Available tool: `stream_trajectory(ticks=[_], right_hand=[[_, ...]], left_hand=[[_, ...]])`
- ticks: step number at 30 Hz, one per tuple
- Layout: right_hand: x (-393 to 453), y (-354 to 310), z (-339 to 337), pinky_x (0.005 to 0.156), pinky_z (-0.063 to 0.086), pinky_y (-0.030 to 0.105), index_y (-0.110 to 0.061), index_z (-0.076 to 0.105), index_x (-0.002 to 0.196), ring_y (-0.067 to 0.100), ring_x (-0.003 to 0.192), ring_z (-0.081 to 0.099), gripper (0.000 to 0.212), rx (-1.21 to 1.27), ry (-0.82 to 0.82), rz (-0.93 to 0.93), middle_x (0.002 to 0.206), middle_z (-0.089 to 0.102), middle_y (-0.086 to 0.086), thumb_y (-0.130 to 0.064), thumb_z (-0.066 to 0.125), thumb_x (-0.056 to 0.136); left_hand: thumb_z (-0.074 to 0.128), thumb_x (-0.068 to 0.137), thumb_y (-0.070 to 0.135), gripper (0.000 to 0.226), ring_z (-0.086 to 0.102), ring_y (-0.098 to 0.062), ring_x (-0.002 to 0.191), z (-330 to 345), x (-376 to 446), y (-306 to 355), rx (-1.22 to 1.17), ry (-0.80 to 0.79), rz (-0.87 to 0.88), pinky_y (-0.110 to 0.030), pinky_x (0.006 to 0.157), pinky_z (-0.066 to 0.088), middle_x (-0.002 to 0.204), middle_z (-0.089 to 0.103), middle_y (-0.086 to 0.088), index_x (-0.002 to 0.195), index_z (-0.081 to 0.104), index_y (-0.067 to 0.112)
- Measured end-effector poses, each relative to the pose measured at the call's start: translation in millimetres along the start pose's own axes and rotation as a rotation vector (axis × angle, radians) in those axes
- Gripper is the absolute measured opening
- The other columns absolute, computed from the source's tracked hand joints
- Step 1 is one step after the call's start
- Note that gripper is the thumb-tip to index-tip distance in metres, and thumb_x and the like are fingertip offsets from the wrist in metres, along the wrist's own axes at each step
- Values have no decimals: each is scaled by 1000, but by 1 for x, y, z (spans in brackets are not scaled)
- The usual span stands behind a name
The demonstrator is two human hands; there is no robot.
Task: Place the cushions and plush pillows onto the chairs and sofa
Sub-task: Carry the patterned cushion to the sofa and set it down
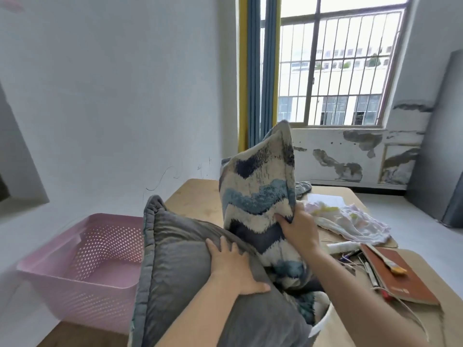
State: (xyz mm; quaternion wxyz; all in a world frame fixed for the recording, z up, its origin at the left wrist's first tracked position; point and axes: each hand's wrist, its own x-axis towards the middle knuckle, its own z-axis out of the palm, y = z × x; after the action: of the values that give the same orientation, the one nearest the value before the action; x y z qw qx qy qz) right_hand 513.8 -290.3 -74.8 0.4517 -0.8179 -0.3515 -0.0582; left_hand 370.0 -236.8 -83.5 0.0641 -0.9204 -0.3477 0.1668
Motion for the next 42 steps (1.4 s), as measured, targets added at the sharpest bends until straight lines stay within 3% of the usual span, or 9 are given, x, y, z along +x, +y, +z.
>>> stream_trajectory(ticks=[6,10,16,21,27,29,33,37,42], right_hand=[[11,4,-46,58,26,20,6,54,104,25,82,52,30,246,229,26,88,57,14,-15,62,85],[15,18,-60,56,31,25,3,56,100,21,80,50,25,408,327,93,86,55,10,-16,62,85],[16,39,-90,50,34,16,0,57,104,17,83,50,25,390,444,136,90,55,6,-19,58,88],[17,53,-120,71,40,24,1,57,105,17,86,53,24,488,579,176,92,57,4,-17,58,88],[22,58,-162,72,45,25,-8,59,99,14,84,54,16,480,722,174,91,57,1,-20,57,89],[28,53,-185,66,45,20,-13,58,94,9,75,53,9,525,771,172,86,56,-2,-20,55,89],[21,52,-208,51,42,0,-1,53,117,5,74,54,31,622,786,192,85,55,-7,-19,51,92],[-5,65,-211,78,47,24,-9,54,111,17,95,56,23,713,847,242,99,58,0,-19,53,91],[-25,65,-239,85,49,33,-16,52,95,22,94,58,7,776,886,228,98,59,3,-20,55,90]], left_hand=[[36,74,74,87,0,-39,139,16,11,5,72,-17,-50,-65,106,3,154,6,-11,143,14,27],[36,78,69,83,5,-41,136,26,20,31,233,68,-32,-62,107,7,150,12,-18,142,20,19],[40,85,56,74,8,-39,136,39,32,54,361,124,48,-60,109,4,146,17,-21,139,25,7],[38,87,52,71,1,-37,139,45,36,59,423,116,79,-62,109,2,152,7,-19,142,19,10],[39,85,55,70,1,-36,139,47,36,61,429,142,121,-60,109,3,152,8,-18,141,23,15],[40,84,56,71,5,-35,139,46,37,62,421,144,127,-60,109,4,152,11,-17,140,25,15],[40,81,60,69,10,-30,137,37,34,62,389,133,134,-61,107,8,149,18,-14,137,34,20],[40,84,50,53,7,-27,139,25,25,63,229,116,226,-64,105,7,150,19,-4,133,38,29],[36,88,42,44,-1,-25,141,16,10,54,130,107,311,-65,106,2,153,15,4,132,37,37]])
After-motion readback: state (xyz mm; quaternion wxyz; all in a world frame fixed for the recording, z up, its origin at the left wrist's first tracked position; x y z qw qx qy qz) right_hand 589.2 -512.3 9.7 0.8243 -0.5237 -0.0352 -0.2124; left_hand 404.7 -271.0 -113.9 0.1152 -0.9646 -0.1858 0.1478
